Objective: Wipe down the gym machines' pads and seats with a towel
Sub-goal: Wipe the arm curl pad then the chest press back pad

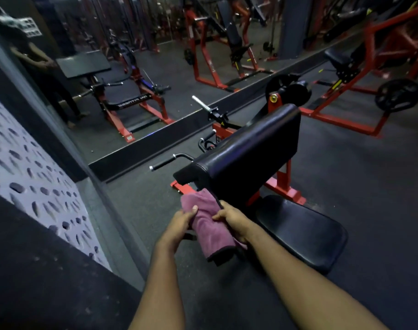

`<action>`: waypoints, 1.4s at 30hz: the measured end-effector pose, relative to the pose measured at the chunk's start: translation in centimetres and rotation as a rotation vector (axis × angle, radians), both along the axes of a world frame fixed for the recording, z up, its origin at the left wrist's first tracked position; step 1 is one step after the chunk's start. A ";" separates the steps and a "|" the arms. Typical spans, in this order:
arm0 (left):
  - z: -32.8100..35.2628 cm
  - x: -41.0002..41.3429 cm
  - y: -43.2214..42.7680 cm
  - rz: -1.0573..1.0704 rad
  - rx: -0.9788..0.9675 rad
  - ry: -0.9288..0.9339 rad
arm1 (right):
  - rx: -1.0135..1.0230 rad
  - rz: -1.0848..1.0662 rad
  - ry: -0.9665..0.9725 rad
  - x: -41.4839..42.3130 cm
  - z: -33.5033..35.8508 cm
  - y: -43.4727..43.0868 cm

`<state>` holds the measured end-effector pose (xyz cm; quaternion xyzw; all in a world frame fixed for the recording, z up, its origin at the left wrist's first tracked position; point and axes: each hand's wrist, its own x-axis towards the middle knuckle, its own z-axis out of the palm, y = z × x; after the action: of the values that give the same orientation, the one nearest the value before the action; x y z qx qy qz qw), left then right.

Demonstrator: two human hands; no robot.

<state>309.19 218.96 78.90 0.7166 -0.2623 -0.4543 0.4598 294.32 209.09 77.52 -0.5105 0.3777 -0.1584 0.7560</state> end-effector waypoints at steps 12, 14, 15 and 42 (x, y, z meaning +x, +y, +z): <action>0.9 -0.5 -4.6 0.628 -0.089 -0.549 | -1.100 -0.003 0.302 0.1 8.7 -14.7; 1.9 -2.6 -8.0 0.635 -0.155 -0.542 | -1.160 0.157 0.352 0.9 9.3 -17.0; 2.1 -3.9 -9.8 0.664 -0.161 -0.501 | -1.193 0.244 0.363 1.2 9.0 -18.2; -8.0 -13.0 -14.6 1.055 -0.089 -0.504 | -1.624 0.244 0.309 -0.1 2.0 -19.3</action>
<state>296.20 204.33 70.87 0.8162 0.0097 0.0316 0.5769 294.19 189.79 79.51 -0.9500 0.1875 -0.2267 0.1044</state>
